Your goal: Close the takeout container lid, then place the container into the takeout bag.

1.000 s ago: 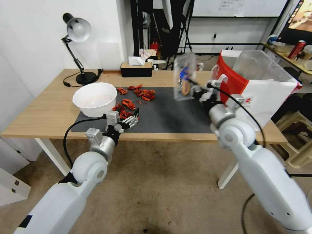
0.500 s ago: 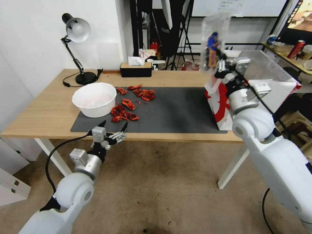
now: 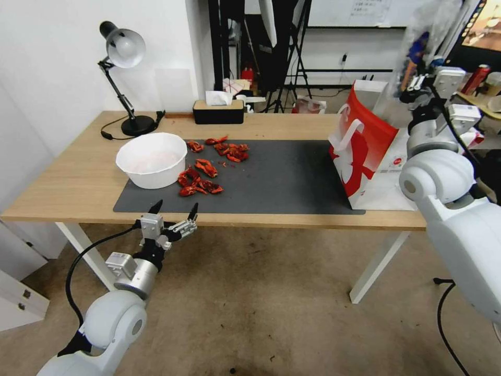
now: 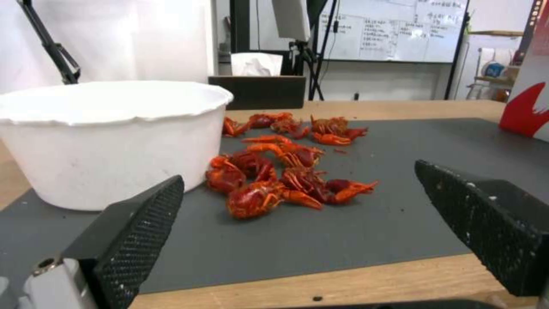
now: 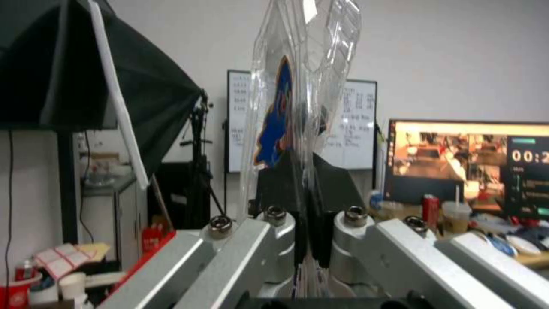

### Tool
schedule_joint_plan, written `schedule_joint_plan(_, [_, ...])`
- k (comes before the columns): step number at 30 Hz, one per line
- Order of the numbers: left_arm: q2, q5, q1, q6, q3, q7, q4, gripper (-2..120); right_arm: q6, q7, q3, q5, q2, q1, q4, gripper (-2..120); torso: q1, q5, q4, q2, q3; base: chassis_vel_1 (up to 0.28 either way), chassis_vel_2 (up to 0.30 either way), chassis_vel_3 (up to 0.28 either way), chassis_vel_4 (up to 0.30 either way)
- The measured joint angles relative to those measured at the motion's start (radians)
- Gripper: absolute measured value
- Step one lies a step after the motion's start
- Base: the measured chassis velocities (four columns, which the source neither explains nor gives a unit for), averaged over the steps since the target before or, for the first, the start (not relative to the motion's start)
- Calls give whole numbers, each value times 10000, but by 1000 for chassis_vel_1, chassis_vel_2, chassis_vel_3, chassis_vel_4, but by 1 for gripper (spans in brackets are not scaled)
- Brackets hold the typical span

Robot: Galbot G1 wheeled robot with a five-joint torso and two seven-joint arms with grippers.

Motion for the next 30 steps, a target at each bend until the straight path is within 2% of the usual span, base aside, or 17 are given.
schedule_joint_plan(5, [-17, 3, 35, -6, -52, 0, -52, 100, -95, 101, 63, 218, 87, -182, 49, 11, -1, 0, 0, 0, 0, 0, 0, 0, 0])
schedule_joint_plan(8, [-38, 3, 103, -6, -97, -4, -103, 100, -141, 136, 78, 295, 144, -270, 69, 26, -1, -1, 1, 0, 0, 0, 0, 0, 0])
schedule_joint_plan(9, [-38, 3, 103, -6, -97, -4, -103, 100, -141, 136, 78, 295, 144, -270, 69, 26, -1, -1, 1, 0, 0, 0, 0, 0, 0])
schedule_joint_plan(12, [-67, 3, 167, -22, -126, -16, -116, 100, -173, 148, 81, 389, 179, -377, 74, 41, -1, -2, 1, 0, 0, 0, 0, 0, 0])
schedule_joint_plan(15, [-91, 8, 171, -26, -127, -25, -122, 100, -173, 122, 81, 423, 194, -426, 75, 48, -1, -2, 1, 0, -1, 0, 0, 0, 0])
schedule_joint_plan(18, [-157, 34, 163, -26, -100, -67, -136, 100, 31, -231, 81, 507, 206, -522, 122, 63, 0, -1, 0, 0, 0, 0, 0, 0, 0])
schedule_joint_plan(19, [-157, 34, 163, -26, -100, -67, -136, 100, 31, -231, 81, 507, 206, -522, 122, 63, 0, -1, 0, 0, 0, 0, 0, 0, 0])
schedule_joint_plan(21, [-179, 40, 159, -24, -88, -79, -143, 100, 365, -655, 81, 633, 177, -563, 201, 70, 0, -1, 0, 0, 0, 0, 0, 0, 0])
schedule_joint_plan(23, [-186, 40, 150, -19, -93, -85, -144, 100, 901, -1301, 86, 893, 95, -596, 358, 84, 0, -2, 1, 0, 0, 0, 0, 0, 0])
schedule_joint_plan(24, [-186, 40, 150, -19, -93, -85, -144, 100, 901, -1301, 86, 893, 95, -596, 358, 84, 0, -2, 1, 0, 0, 0, 0, 0, 0])
schedule_joint_plan(27, [-215, 34, 156, -57, -189, -61, -126, 100, 1358, -2330, 87, 1481, -15, -820, 721, 96, 1, -4, 1, 0, 0, 0, 0, 0, 0])
schedule_joint_plan(28, [-215, 34, 156, -57, -189, -61, -126, 100, 1358, -2330, 87, 1481, -15, -820, 721, 96, 1, -4, 1, 0, 0, 0, 0, 0, 0])
schedule_joint_plan(30, [-248, 35, 199, -158, -315, -24, -100, 100, 1536, -3324, 79, 1679, -77, -1246, 985, 100, 2, -4, 2, 0, 0, 0, 0, 0, 0])
